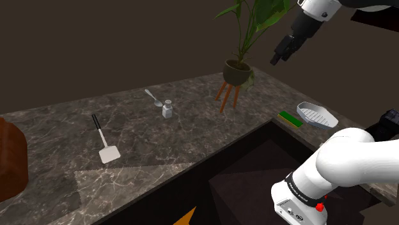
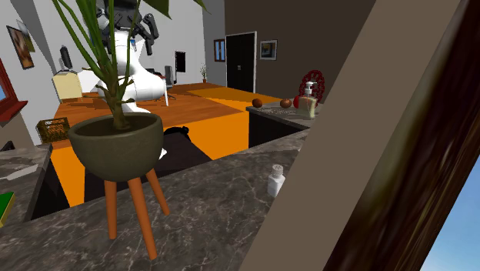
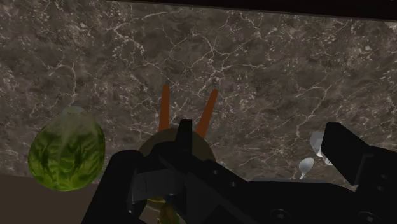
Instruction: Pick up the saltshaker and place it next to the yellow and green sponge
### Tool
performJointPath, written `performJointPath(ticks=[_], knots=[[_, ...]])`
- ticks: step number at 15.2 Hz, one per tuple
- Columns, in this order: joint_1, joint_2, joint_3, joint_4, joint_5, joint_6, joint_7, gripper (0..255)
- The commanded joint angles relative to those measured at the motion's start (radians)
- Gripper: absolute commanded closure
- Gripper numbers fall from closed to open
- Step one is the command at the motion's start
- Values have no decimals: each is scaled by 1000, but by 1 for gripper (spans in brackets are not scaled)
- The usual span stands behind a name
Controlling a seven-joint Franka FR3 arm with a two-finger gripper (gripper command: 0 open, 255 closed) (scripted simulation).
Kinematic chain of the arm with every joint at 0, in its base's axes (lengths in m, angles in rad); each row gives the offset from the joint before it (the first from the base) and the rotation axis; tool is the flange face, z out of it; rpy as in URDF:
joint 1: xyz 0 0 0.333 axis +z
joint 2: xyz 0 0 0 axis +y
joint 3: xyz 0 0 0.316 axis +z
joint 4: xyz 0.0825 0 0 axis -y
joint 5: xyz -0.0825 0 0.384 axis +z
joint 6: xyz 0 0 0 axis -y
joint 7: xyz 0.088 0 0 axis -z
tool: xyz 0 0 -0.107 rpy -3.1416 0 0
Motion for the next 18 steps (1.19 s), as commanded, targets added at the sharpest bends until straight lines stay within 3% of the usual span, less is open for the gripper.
performJointPath(ticks=[1, 10, 18], knots=[[0, 0, 0, 0, 0, 0, 0, 0], [30, 105, 127, -160, 65, 297, 171, 0], [42, 313, 252, -196, 85, 572, 334, 0]])
